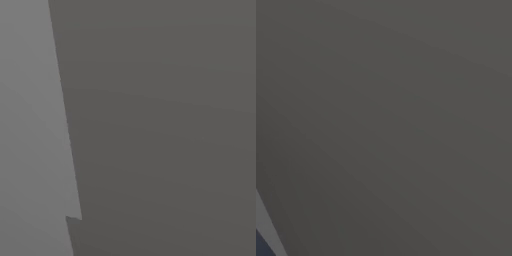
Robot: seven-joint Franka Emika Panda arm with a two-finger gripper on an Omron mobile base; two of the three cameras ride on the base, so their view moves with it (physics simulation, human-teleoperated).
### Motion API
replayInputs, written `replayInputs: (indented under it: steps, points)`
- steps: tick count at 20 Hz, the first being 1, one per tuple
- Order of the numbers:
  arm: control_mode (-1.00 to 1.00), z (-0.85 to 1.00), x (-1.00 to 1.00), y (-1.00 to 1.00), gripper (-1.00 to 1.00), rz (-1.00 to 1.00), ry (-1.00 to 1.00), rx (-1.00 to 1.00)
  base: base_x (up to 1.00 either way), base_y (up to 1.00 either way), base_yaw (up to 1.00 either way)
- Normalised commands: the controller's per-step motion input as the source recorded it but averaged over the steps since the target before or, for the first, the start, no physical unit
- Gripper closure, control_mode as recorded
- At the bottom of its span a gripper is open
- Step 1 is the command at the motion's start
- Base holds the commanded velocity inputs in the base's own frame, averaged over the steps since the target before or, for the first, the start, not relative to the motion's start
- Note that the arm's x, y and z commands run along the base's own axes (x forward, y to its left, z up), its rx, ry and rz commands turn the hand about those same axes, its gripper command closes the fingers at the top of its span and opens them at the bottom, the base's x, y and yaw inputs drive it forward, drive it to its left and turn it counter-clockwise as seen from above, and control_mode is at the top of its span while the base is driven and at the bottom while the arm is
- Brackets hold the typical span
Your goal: Pick the dish brush from the drawer and place it on the counter.
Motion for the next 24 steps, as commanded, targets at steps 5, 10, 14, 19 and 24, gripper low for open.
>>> replayInputs:
  steps: [5, 10, 14, 19, 24]
  points:
    - [-1.0, 1.0, 0.66, 0.0, 1.0, 0.08, 0.0, 0.13, 0.0, 0.0, 0.0]
    - [-1.0, 1.0, 0.71, 0.03, 1.0, 0.06, 0.09, 0.15, 0.0, 0.0, 0.0]
    - [-1.0, 1.0, 0.59, 0.09, 1.0, 0.05, 0.27, 0.15, 0.0, 0.0, 0.0]
    - [-1.0, 1.0, 0.49, 0.54, 1.0, 0.02, 0.25, 0.1, 0.0, 0.0, 0.0]
    - [-1.0, 0.94, 0.32, 0.63, 1.0, 0.05, 0.11, 0.06, 0.0, 0.0, 0.0]
